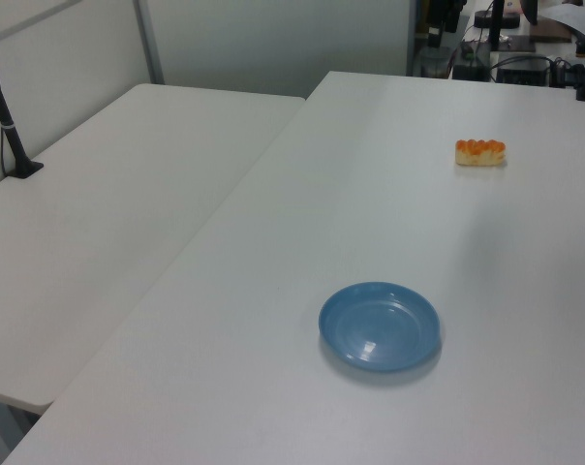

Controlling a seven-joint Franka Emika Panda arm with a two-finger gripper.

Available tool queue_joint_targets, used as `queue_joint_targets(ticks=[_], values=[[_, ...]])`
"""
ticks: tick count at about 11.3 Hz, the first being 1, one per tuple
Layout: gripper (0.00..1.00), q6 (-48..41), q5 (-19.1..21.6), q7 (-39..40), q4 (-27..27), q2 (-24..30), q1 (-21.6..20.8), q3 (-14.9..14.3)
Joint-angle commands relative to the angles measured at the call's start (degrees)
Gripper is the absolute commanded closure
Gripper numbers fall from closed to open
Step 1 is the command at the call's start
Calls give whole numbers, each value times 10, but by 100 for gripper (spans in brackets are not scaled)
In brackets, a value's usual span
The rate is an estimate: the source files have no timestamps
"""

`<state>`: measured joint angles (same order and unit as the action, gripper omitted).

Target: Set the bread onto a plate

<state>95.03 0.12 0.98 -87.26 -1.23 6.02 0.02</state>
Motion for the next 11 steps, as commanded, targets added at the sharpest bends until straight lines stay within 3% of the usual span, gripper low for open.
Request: queue_joint_targets(ticks=[1, 11], values=[[0, 11, -2, 15, -16, 3, -1, -3], [0, 9, -1, 8, -13, 3, -2, -4]])
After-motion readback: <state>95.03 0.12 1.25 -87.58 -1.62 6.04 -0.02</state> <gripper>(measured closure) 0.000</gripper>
